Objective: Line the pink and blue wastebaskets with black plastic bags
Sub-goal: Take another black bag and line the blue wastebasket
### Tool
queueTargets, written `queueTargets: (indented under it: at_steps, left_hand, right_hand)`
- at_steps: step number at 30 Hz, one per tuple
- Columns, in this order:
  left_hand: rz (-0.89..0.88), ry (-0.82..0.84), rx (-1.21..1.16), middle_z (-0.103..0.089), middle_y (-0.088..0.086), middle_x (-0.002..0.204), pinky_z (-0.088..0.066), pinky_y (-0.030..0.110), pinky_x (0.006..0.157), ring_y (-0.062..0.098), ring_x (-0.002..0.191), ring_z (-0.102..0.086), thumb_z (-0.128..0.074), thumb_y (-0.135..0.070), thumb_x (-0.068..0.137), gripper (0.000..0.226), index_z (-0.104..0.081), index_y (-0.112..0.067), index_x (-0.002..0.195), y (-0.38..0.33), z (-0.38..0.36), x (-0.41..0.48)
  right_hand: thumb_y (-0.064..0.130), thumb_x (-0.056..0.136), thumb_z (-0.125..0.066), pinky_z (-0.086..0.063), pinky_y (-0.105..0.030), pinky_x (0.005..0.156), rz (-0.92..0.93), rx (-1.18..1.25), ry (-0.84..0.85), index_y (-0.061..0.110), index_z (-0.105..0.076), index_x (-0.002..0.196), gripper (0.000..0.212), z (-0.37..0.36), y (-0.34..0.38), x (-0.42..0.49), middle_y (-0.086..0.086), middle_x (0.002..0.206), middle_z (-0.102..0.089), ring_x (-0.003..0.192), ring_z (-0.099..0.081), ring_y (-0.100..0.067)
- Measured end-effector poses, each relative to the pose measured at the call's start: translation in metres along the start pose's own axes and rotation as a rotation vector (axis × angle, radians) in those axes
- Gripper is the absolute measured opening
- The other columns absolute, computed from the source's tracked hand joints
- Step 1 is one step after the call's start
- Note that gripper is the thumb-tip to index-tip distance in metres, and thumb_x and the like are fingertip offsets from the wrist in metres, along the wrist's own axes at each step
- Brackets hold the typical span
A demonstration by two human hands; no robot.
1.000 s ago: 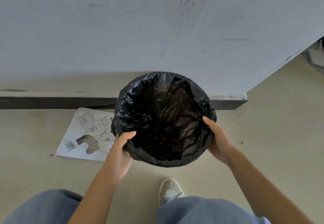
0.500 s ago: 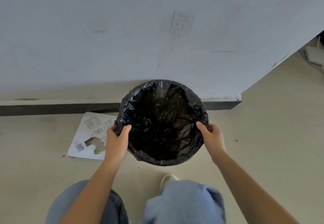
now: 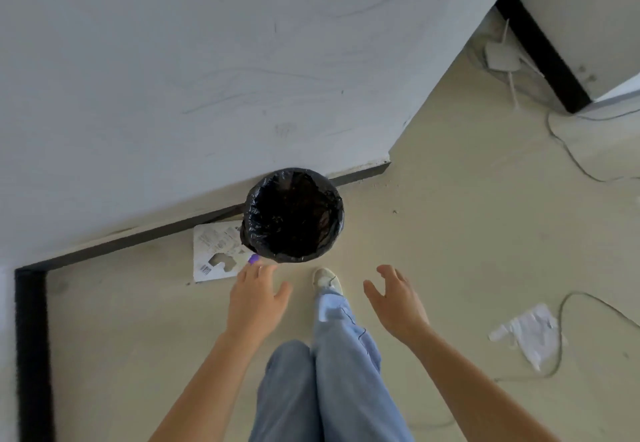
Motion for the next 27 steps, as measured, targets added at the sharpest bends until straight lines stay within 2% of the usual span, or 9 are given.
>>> queueTargets:
  at_steps: [3, 5, 8, 12, 17, 19, 21, 23, 27]
  left_hand:
    - [-0.148, 0.156, 0.232, -0.044, 0.012, 0.144, -0.033, 0.04, 0.108, 0.029, 0.136, -0.034, -0.031, -0.045, 0.085, 0.062, -0.049, -0.01, 0.133, -0.042, 0.021, -0.076]
    - [-0.231, 0.226, 0.286, -0.04, 0.01, 0.147, -0.031, 0.039, 0.109, 0.027, 0.138, -0.031, -0.025, -0.046, 0.084, 0.064, -0.047, -0.014, 0.135, -0.066, 0.032, -0.131]
    - [-0.329, 0.326, 0.295, -0.037, 0.003, 0.149, -0.027, 0.032, 0.111, 0.02, 0.139, -0.026, -0.042, -0.036, 0.093, 0.048, -0.043, -0.019, 0.138, -0.086, 0.043, -0.203]
    - [-0.434, 0.34, 0.422, -0.043, 0.0, 0.145, -0.032, 0.031, 0.105, 0.019, 0.135, -0.034, -0.045, -0.035, 0.091, 0.045, -0.047, -0.02, 0.134, -0.102, 0.045, -0.274]
    - [-0.669, 0.557, 0.576, -0.041, -0.004, 0.145, -0.034, 0.03, 0.103, 0.017, 0.131, -0.037, -0.04, -0.042, 0.088, 0.05, -0.045, -0.024, 0.135, -0.14, 0.006, -0.323]
    - [-0.829, 0.637, 0.677, -0.043, -0.003, 0.144, -0.037, 0.032, 0.101, 0.017, 0.133, -0.038, -0.021, -0.056, 0.074, 0.072, -0.047, -0.025, 0.133, -0.168, -0.016, -0.348]
    - [-0.976, 0.665, 0.793, -0.047, 0.001, 0.142, -0.039, 0.036, 0.1, 0.019, 0.132, -0.041, -0.011, -0.057, 0.062, 0.086, -0.052, -0.023, 0.13, -0.194, -0.042, -0.373]
    - [-1.095, 0.695, 0.898, -0.047, 0.005, 0.142, -0.036, 0.037, 0.104, 0.022, 0.133, -0.041, -0.013, -0.058, 0.064, 0.086, -0.053, -0.021, 0.13, -0.222, -0.073, -0.402]
    - [-1.246, 0.756, 0.998, -0.041, 0.004, 0.147, -0.03, 0.033, 0.108, 0.02, 0.137, -0.035, -0.029, -0.047, 0.078, 0.065, -0.046, -0.022, 0.136, -0.284, -0.147, -0.483]
  right_hand:
    - [0.042, 0.094, -0.042, -0.034, -0.038, 0.104, -0.058, -0.046, -0.008, 0.017, -0.039, 0.137, 0.05, 0.028, -0.011, -0.085, -0.001, 0.141, -0.047, 0.128, -0.042, -0.021]
    - [0.044, 0.094, -0.041, -0.031, -0.038, 0.104, -0.112, -0.04, -0.041, 0.018, -0.038, 0.137, 0.051, 0.046, -0.022, -0.141, -0.001, 0.141, -0.047, 0.13, -0.039, -0.021]
    - [0.046, 0.093, -0.041, -0.031, -0.038, 0.102, -0.21, 0.024, -0.147, 0.019, -0.038, 0.137, 0.052, 0.07, -0.038, -0.229, -0.001, 0.139, -0.048, 0.13, -0.038, -0.022]
    - [0.043, 0.093, -0.044, -0.028, -0.035, 0.104, -0.318, 0.109, -0.316, 0.019, -0.039, 0.137, 0.05, 0.083, -0.077, -0.338, 0.001, 0.138, -0.05, 0.13, -0.039, -0.02]
    - [0.045, 0.09, -0.048, -0.035, -0.039, 0.096, -0.631, 0.164, -0.437, 0.018, -0.049, 0.131, 0.049, 0.057, -0.153, -0.451, -0.001, 0.129, -0.058, 0.124, -0.048, -0.024]
    - [0.047, 0.09, -0.047, -0.038, -0.04, 0.091, -0.809, 0.22, -0.433, 0.018, -0.05, 0.129, 0.049, 0.039, -0.187, -0.499, -0.002, 0.128, -0.059, 0.122, -0.049, -0.025]
    - [0.048, 0.091, -0.045, -0.038, -0.039, 0.091, -0.952, 0.256, -0.411, 0.02, -0.048, 0.13, 0.049, 0.019, -0.217, -0.543, 0.0, 0.129, -0.057, 0.122, -0.047, -0.023]
    - [0.05, 0.091, -0.042, -0.037, -0.039, 0.093, -1.065, 0.314, -0.404, 0.021, -0.044, 0.133, 0.051, -0.001, -0.241, -0.585, 0.001, 0.133, -0.053, 0.124, -0.044, -0.02]
    - [0.049, 0.092, -0.042, -0.033, -0.04, 0.1, -1.227, 0.517, -0.48, 0.024, -0.038, 0.138, 0.052, -0.026, -0.302, -0.651, 0.002, 0.139, -0.047, 0.129, -0.039, -0.018]
Point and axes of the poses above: each hand's wrist, its own x-axis towards the middle knuckle, its own z-axis out of the back of the hand, y = z × x, the point moved 7 cm from there along x, towards the middle knuckle
